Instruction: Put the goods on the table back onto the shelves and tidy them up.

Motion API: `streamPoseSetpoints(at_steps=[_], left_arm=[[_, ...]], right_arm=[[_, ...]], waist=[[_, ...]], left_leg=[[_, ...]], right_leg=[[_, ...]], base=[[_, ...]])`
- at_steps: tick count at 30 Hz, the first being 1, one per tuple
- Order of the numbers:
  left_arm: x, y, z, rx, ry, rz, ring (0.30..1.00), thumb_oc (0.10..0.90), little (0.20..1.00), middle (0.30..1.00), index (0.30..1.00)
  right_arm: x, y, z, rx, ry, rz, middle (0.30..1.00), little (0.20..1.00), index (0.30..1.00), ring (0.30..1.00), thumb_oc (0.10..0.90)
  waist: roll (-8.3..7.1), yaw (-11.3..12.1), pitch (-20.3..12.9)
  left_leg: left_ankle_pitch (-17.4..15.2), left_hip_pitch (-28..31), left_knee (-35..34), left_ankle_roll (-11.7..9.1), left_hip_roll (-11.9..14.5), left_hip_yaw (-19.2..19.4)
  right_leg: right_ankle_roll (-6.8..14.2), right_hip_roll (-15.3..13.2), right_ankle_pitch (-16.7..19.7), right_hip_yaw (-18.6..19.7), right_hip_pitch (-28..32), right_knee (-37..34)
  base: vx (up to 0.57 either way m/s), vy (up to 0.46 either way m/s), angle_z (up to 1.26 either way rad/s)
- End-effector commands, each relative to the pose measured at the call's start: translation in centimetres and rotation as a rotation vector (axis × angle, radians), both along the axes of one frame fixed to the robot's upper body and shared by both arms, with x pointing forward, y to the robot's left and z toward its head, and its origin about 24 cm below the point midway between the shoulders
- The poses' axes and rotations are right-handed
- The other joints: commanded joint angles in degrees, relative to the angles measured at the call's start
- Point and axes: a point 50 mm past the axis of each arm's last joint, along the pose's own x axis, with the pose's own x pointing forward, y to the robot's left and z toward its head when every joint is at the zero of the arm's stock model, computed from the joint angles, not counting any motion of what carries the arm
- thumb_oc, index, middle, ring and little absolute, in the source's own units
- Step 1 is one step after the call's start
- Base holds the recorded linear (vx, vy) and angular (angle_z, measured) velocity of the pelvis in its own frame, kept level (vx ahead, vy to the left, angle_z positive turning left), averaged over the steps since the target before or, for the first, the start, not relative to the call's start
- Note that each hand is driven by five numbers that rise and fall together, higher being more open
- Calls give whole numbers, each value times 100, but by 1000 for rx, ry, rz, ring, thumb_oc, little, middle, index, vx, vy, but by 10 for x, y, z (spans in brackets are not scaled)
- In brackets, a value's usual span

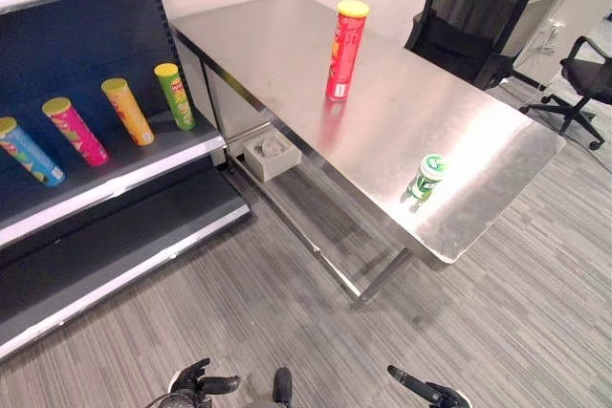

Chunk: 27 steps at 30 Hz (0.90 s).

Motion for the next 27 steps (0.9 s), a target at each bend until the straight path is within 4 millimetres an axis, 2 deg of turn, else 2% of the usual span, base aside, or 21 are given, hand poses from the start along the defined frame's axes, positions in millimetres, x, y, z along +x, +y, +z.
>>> streamPoseSetpoints(at_steps=[1,2,3,4,5,6,7,8,9,10,11,12,13,15,17,19,20,22,27], left_arm=[[22,17,17,73,-122,7,900,800,900,900,900],[22,17,17,75,-127,8,900,800,900,900,900],[26,15,18,70,-141,0,900,800,900,900,900],[26,14,18,69,-141,-2,900,800,900,900,900],[23,15,17,72,-127,-1,900,800,900,900,900],[24,14,17,63,-133,-2,900,800,900,900,900],[24,14,17,61,-136,6,900,800,900,900,900],[24,14,17,61,-135,4,900,800,900,900,900],[19,13,15,55,-121,-4,900,800,900,900,900],[14,13,13,51,-108,-14,900,800,900,900,900],[15,13,13,50,-109,-14,900,800,900,900,900],[10,10,11,41,-95,-40,900,800,900,900,900],[10,10,11,40,-95,-40,900,800,900,900,900],[0,7,7,18,-68,-58,900,800,900,900,900],[-5,5,5,9,-50,-72,900,800,900,900,900],[-8,2,3,-4,-39,-83,900,800,900,900,900],[-8,2,3,-4,-39,-81,900,800,900,900,900],[-12,0,2,-11,-27,-88,900,800,900,900,900],[-14,1,2,-12,-31,-81,900,800,900,900,900]], right_arm=[[27,-95,71,-350,-292,-140,900,900,900,900,800],[35,-108,89,-418,-353,-140,900,900,900,900,800],[59,-142,152,-591,-573,-152,900,900,900,900,800],[59,-142,152,-593,-572,-153,900,900,900,900,800],[63,-148,174,-643,-644,-129,900,900,900,900,800],[72,-149,197,-681,-735,-101,900,900,900,900,800],[74,-149,211,-711,-800,-94,900,900,900,900,800],[73,-149,211,-712,-798,-95,900,900,900,900,800],[78,-152,235,-748,-876,-65,900,900,900,900,800],[93,-144,283,-800,-1057,37,900,900,900,900,800],[93,-144,283,-801,-1057,37,900,900,900,900,800],[103,-129,314,-794,-1206,143,900,900,900,900,800],[103,-129,314,-794,-1205,143,900,900,900,900,800],[117,-103,341,-749,-1321,330,900,900,900,900,800],[125,-89,346,-703,-1355,416,900,900,900,900,800],[133,-76,347,-687,-1343,509,900,900,900,900,800],[134,-76,347,-687,-1343,510,900,900,900,900,800],[143,-59,347,-646,-1343,608,900,900,900,900,800],[151,-44,343,-599,-1324,705,900,900,900,900,800]], waist=[[123,-125,450],[124,-140,433],[47,-191,399],[66,-197,400],[-1,-229,379],[-48,-228,331],[-96,-225,253],[-95,-212,241],[-126,-196,145],[-164,-164,47],[-165,-170,41],[-186,-127,-34],[-178,-139,-31],[-186,-47,-137],[-177,1,-181],[-169,64,-205],[-166,54,-204],[-151,125,-206],[-114,190,-220]], left_leg=[[-456,254,61,-637,531,403],[-509,289,61,-677,556,460],[-610,320,61,-765,561,507],[-617,326,61,-769,572,494],[-604,314,61,-786,551,469],[-611,337,61,-793,526,476],[-589,317,61,-804,509,481],[-590,311,61,-804,508,484],[-609,348,61,-824,525,499],[-666,440,61,-884,575,492],[-639,415,61,-882,570,487],[-643,435,61,-929,627,448],[-645,443,61,-933,632,435],[-655,522,61,-1015,736,417],[-654,564,61,-1049,787,415],[-636,588,61,-1084,834,410],[-637,590,61,-1086,836,408],[-617,607,61,-1116,874,402],[-587,581,61,-1154,897,362]], right_leg=[[130,-77,1054,-339,-494,306],[107,-236,1036,-528,-454,54],[23,-431,1126,-876,-402,-1082],[23,-413,1158,-903,-352,-1158],[103,-367,1182,-802,-153,-1601],[104,-337,1211,-705,-92,-1736],[133,-298,1267,-628,-46,-1832],[135,-297,1280,-627,-43,-1855],[137,-268,1342,-636,49,-1962],[136,-226,1380,-724,255,-2139],[131,-228,1412,-731,244,-2160],[107,-177,1388,-812,370,-2318],[105,-171,1389,-829,392,-2330],[74,-106,1293,-915,532,-2379],[49,-75,1244,-951,594,-2379],[23,-43,1188,-1002,655,-2379],[22,-40,1187,-1004,659,-2379],[-14,-10,1141,-1030,704,-2379],[-37,-1,1099,-1109,748,-2379]], base=[[-36,150,-69],[86,-11,-70],[108,-88,-62],[83,-121,-39],[35,-58,-24],[58,-91,2],[60,-51,19],[108,-75,17],[184,-128,6],[170,-130,4],[142,-166,13],[36,-82,11],[73,-115,10],[89,-111,14],[79,-94,11],[41,-56,12],[34,-53,22],[35,-55,12],[27,-37,7]])
